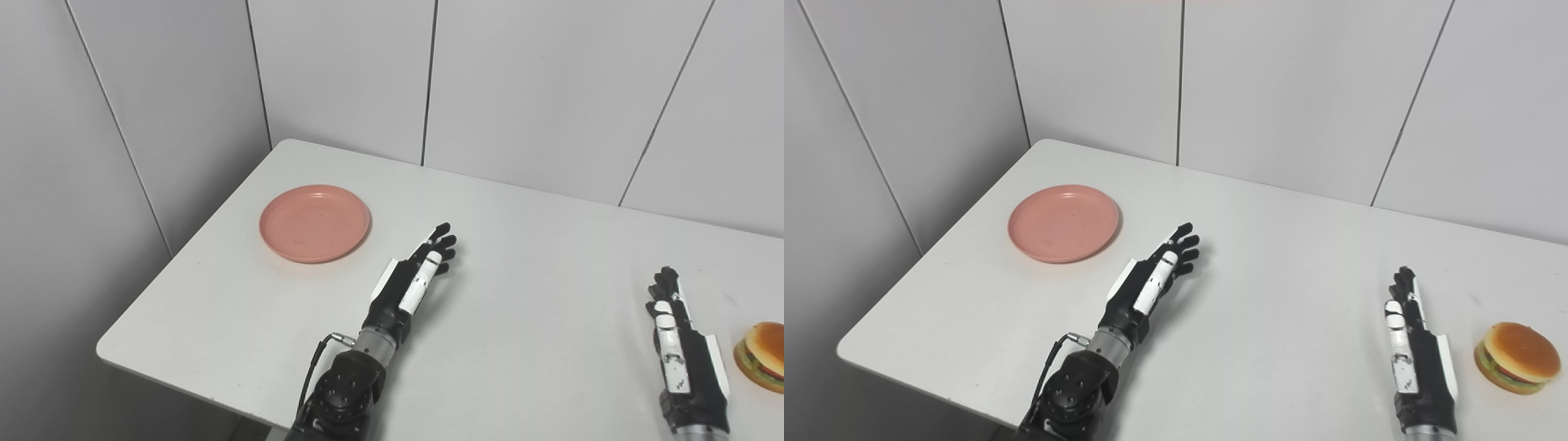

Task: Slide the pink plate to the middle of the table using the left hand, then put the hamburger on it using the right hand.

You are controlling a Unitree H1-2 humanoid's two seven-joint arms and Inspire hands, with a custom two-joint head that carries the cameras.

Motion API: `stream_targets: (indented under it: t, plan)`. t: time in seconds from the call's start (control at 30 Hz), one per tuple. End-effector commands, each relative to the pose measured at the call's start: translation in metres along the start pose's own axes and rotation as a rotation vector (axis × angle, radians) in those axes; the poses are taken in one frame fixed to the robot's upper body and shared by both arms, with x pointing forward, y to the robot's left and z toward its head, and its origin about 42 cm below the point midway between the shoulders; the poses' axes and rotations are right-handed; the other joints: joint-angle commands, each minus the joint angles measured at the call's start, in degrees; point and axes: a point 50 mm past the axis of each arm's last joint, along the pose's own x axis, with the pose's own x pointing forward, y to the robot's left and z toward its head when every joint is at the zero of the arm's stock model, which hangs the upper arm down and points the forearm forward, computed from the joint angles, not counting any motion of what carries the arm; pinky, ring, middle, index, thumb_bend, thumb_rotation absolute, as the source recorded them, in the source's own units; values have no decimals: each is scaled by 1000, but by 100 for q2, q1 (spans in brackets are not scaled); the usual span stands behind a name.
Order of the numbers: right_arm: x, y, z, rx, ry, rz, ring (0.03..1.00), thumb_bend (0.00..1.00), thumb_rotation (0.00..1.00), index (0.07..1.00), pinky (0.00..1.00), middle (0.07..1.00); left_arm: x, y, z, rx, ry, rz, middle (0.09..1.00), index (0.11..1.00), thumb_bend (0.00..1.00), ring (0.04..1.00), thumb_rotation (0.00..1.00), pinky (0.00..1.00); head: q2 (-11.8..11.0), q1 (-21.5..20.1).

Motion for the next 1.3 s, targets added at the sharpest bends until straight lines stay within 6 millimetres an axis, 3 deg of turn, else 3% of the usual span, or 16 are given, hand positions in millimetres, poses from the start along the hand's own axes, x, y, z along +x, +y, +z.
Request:
stream_targets:
  t: [0.0,0.23,0.53,0.67,0.87,0.97,1.27]
  plan:
    - [-14,6,-17,39,68,-16,1000,68,1000,1000,1000,1000,18,1,34,17,-104,-22,920,914,408,905,979,895,1,5]
    - [-13,6,-19,32,64,-19,999,52,1000,1000,1000,997,33,17,72,-2,-176,-7,873,866,445,857,993,861,-28,13]
    - [-12,7,-22,51,72,-20,1000,63,1000,1000,1000,1000,50,43,110,-38,-266,14,842,834,404,825,999,809,-59,8]
    - [-13,7,-24,58,67,-17,999,57,1000,1000,1000,1000,59,68,125,-1,-281,62,864,850,412,851,1000,832,-35,-27]
    - [-12,7,-25,76,67,-6,1000,43,1000,1000,1000,1000,69,107,132,45,-275,162,851,842,354,841,1000,819,-87,-5]
    - [-11,7,-24,83,65,-5,1000,25,1000,1000,1000,1000,75,132,133,37,-270,214,851,839,357,841,1000,821,-88,-1]
    - [-13,6,-23,62,83,-6,1000,74,1000,1000,1000,1000,78,180,136,31,-279,295,873,863,421,862,997,859,-118,27]
